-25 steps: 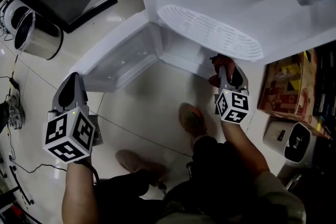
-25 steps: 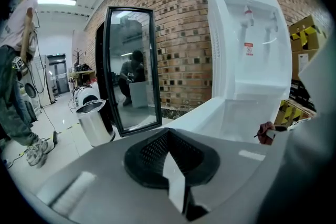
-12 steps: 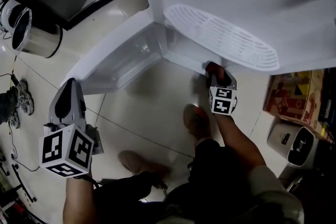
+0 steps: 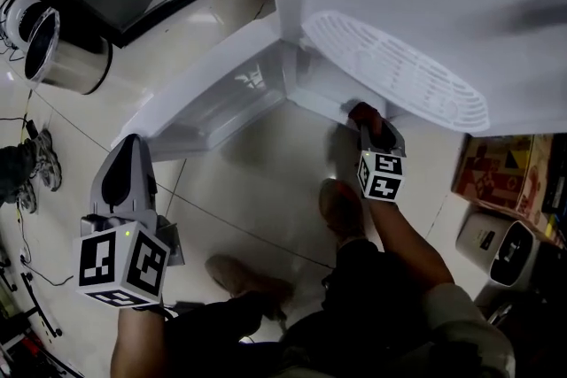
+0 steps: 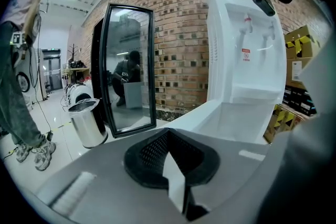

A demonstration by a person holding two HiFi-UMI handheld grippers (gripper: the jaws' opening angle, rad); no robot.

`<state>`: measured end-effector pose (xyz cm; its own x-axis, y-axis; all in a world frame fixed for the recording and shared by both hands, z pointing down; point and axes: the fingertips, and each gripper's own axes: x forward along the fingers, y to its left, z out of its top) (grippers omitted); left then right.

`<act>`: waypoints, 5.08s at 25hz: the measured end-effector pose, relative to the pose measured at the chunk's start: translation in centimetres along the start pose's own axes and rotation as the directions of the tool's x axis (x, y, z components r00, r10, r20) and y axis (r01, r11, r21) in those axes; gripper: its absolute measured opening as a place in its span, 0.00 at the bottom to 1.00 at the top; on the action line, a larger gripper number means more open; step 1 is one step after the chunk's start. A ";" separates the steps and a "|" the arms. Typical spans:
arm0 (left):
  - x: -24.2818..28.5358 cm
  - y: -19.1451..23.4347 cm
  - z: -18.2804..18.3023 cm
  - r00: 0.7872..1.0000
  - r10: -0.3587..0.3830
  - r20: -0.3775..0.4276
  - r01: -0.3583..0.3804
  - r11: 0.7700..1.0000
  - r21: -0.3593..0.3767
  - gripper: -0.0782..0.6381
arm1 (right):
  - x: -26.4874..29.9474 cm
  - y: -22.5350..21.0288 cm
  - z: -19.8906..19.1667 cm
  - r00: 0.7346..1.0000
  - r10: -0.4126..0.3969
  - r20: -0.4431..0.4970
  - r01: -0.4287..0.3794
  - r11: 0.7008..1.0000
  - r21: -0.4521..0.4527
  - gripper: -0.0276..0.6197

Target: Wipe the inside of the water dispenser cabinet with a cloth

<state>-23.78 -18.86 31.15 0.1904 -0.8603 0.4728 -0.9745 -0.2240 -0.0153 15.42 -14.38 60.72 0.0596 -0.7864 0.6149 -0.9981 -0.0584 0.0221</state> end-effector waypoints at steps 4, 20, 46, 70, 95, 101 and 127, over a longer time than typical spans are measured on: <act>-0.1 0.0 0.1 1.000 -0.003 0.008 0.003 1.000 0.006 0.10 | 0.5 4.9 6.5 0.983 0.113 0.142 -0.108 0.993 -0.044 0.25; -0.1 0.2 0.0 1.000 0.005 0.015 -0.005 1.000 0.017 0.11 | 13.3 6.6 9.0 0.998 -0.002 -0.057 0.002 1.000 -0.003 0.24; -0.5 -0.4 -0.2 1.000 -0.004 -0.002 0.004 1.000 0.019 0.10 | 6.9 6.0 10.6 0.993 -0.030 0.110 0.021 0.996 0.086 0.25; -1.2 -1.3 -0.6 0.999 -0.038 -0.007 0.038 0.999 0.027 0.11 | 2.3 -2.5 -1.1 0.958 -0.226 -0.179 0.244 0.966 0.090 0.24; -1.2 -1.2 -0.5 1.000 -0.018 -0.009 0.019 0.999 0.035 0.11 | 8.0 15.7 2.0 0.958 0.246 -0.150 -0.288 0.818 -0.498 0.25; -0.9 -1.0 -0.4 1.000 -0.014 -0.012 0.014 0.999 0.033 0.10 | 7.4 11.6 0.1 0.963 0.207 -0.174 -0.266 0.838 -0.477 0.24; -1.1 -1.5 -0.9 0.997 0.074 -0.015 -0.073 0.995 0.075 0.11 | -0.6 -5.2 -6.2 0.952 0.110 -0.285 -0.166 0.969 -0.182 0.24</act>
<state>-22.67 -17.16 31.45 0.1160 -0.8678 0.4832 -0.9741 -0.1944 -0.1152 20.49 -9.80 65.09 -0.0580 -0.5802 0.8124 -0.9806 0.1859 0.0628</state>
